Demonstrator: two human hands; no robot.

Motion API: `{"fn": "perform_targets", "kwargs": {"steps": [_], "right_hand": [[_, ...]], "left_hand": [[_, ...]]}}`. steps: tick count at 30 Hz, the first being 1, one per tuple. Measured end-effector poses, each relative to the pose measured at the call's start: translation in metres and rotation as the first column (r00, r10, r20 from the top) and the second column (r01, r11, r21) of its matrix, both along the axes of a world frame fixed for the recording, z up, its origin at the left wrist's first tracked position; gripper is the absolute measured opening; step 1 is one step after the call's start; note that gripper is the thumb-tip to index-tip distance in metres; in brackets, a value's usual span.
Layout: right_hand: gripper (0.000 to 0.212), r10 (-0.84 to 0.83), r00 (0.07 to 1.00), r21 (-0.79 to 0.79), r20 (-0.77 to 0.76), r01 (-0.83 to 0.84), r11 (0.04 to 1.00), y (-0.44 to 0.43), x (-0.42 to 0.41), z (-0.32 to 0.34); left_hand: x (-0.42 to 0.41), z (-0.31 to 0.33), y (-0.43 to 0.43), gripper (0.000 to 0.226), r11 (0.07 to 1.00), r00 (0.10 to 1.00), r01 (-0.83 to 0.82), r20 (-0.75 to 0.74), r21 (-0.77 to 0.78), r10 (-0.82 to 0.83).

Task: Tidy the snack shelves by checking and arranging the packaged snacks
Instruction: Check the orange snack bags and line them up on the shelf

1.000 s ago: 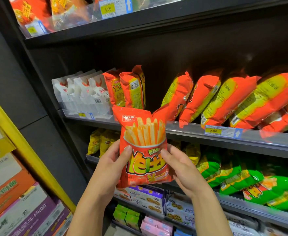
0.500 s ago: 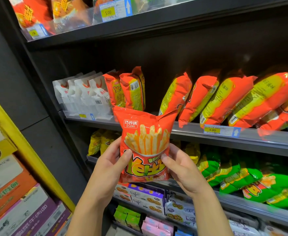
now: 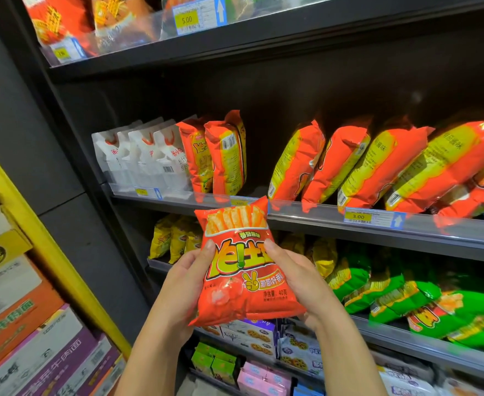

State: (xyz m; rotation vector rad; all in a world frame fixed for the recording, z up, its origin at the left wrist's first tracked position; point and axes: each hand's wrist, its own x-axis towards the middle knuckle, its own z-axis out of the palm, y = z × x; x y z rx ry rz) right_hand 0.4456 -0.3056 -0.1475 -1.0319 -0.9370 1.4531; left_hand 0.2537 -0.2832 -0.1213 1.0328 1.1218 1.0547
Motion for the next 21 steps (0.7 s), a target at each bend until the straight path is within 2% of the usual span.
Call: {"fn": "perform_targets", "kwargs": {"steps": [5, 8, 11, 15, 21], "right_hand": [[0.049, 0.005, 1.0, -0.005, -0.031, -0.005, 1.0, 0.0, -0.002, -0.002], [0.046, 0.002, 0.987, -0.054, -0.163, -0.011, 0.998, 0.001, 0.0, -0.006], [0.045, 0.006, 0.969, -0.099, -0.249, -0.032, 0.995, 0.001, 0.003, -0.009], [0.048, 0.017, 0.973, -0.094, -0.229, -0.039, 0.995, 0.002, 0.005, -0.011], [0.051, -0.02, 0.996, -0.028, -0.086, 0.018, 0.999, 0.003, 0.005, -0.009]], "left_hand": [[-0.001, 0.001, -0.002, 0.053, 0.999, 1.0, -0.009, -0.017, 0.041, 0.01], [-0.001, 0.004, -0.001, 0.065, 0.998, 0.999, -0.028, -0.027, 0.05, 0.029], [0.0, 0.006, 0.0, 0.066, 0.997, 0.998, -0.049, -0.029, 0.052, 0.05], [0.002, 0.008, -0.001, 0.064, 0.998, 0.998, -0.041, -0.041, 0.047, 0.043], [0.004, 0.009, -0.002, 0.067, 0.999, 0.995, 0.033, -0.097, 0.035, -0.03]]}}
